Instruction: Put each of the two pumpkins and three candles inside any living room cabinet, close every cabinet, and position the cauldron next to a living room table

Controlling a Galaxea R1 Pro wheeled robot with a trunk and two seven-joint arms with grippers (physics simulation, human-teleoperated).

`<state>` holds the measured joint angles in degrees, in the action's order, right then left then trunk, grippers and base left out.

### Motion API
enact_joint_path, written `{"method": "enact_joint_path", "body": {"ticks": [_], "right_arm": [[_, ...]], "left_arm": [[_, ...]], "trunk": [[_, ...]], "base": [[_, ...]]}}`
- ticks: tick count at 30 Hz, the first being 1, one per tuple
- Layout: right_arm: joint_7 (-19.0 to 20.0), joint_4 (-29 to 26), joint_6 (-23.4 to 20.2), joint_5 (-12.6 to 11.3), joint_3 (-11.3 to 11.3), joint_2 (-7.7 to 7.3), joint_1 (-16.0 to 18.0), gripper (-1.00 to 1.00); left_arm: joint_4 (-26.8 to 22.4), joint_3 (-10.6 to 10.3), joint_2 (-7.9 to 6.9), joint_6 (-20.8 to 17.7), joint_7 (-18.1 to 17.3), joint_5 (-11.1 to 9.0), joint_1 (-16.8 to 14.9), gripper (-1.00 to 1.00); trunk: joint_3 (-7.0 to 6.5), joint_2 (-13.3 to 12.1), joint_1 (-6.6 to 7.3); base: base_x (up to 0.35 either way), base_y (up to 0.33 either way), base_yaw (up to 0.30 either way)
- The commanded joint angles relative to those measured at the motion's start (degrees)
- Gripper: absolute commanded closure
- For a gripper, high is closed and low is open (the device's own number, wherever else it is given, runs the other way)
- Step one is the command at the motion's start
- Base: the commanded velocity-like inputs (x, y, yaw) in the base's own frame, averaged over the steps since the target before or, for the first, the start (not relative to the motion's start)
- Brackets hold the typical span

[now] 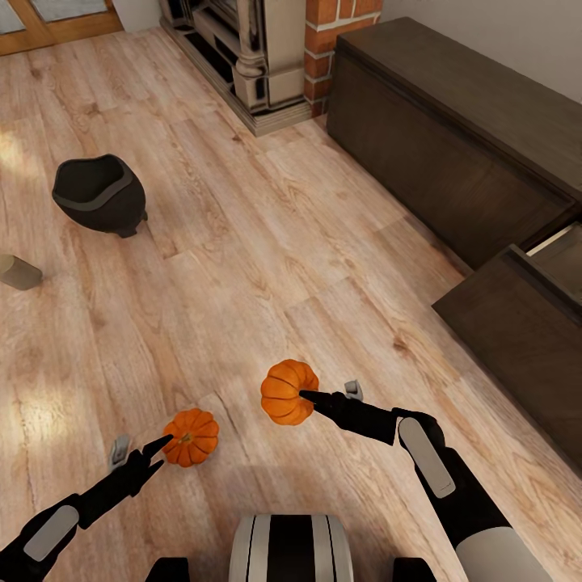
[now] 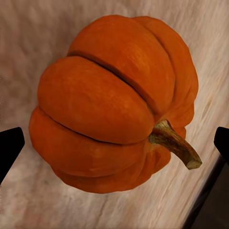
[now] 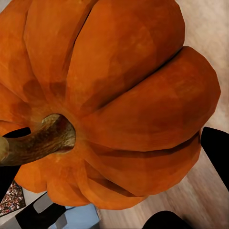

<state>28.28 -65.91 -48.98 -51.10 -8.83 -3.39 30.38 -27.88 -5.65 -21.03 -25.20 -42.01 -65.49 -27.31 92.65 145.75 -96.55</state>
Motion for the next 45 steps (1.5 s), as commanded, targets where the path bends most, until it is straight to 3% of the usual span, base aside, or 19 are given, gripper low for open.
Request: {"method": "enact_joint_path", "body": {"ticks": [1, 20, 26, 31, 35, 45], "right_arm": [[0.2, 0.0, -0.2, 0.0, 0.0, -0.03, 0.0, 1.00], [0.2, 0.1, -0.2, -0.1, 0.0, -0.03, 0.0, 1.00], [0.3, 0.1, -0.2, -0.1, 0.0, -0.03, 0.0, 1.00], [0.3, 0.1, -0.2, -0.1, 0.0, -0.03, 0.0, 1.00], [0.3, 0.1, -0.2, -0.1, 0.0, -0.03, 0.0, 1.00], [0.3, 0.1, -0.2, -0.1, 0.0, -0.03, 0.0, 1.00]], "left_arm": [[0.0, -0.3, -0.06, -0.4, 0.0, -0.6, 0.0, -1.00], [0.2, -0.1, -0.07, 0.6, 0.3, -0.8, 0.0, -1.00], [0.2, -0.1, 0.10, 0.6, 2.5, -0.8, 0.0, -1.00], [0.2, -0.1, 0.22, 0.6, 3.7, -0.9, 0.0, -1.00], [0.1, -0.2, 0.34, 0.7, 3.9, -0.8, 0.0, -1.00], [0.1, -0.3, 0.45, 0.7, 3.9, -0.7, 0.0, -1.00]], "trunk": [[0.03, 0.0, 0.01], [0.03, 0.0, 0.01], [1.36, 0.1, -0.15], [1.36, 0.1, -0.15], [2.24, 0.1, -0.25], [2.24, 0.1, -0.25]], "base": [[0.000, 0.000, 0.000], [0.000, 0.000, 0.000], [0.000, 0.000, 0.000], [0.000, 0.000, 0.000], [0.000, 0.000, 0.000], [0.000, 0.000, 0.000]]}}
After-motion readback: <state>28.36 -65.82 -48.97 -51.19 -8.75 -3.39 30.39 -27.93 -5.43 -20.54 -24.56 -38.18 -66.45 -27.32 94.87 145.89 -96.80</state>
